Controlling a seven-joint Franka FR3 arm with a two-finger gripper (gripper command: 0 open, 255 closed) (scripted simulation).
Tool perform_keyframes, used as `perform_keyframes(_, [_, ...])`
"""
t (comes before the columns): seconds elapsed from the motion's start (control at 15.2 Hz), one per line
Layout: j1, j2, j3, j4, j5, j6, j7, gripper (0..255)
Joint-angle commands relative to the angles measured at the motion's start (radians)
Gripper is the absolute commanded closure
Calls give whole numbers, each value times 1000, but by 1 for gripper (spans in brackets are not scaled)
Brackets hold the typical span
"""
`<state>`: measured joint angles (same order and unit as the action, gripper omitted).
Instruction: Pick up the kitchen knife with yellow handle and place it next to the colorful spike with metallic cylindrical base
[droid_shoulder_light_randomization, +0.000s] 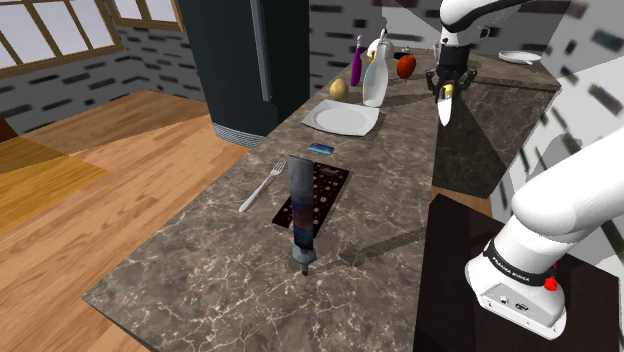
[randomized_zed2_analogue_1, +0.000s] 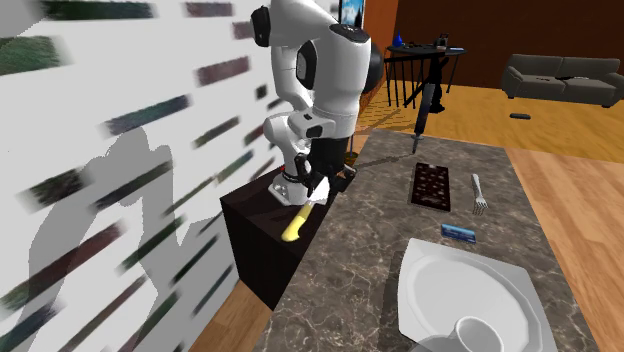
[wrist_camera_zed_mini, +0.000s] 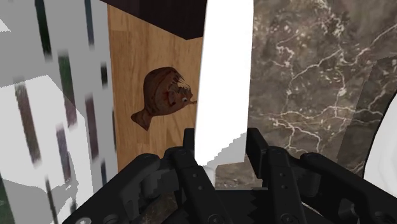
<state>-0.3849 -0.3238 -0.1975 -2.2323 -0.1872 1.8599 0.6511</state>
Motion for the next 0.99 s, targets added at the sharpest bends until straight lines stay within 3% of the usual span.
perform_keyframes(0.0, [0, -4, 1, 23, 1, -27, -3, 255])
perform_keyframes(0.92, [5, -7, 12, 208, 11, -214, -24, 255])
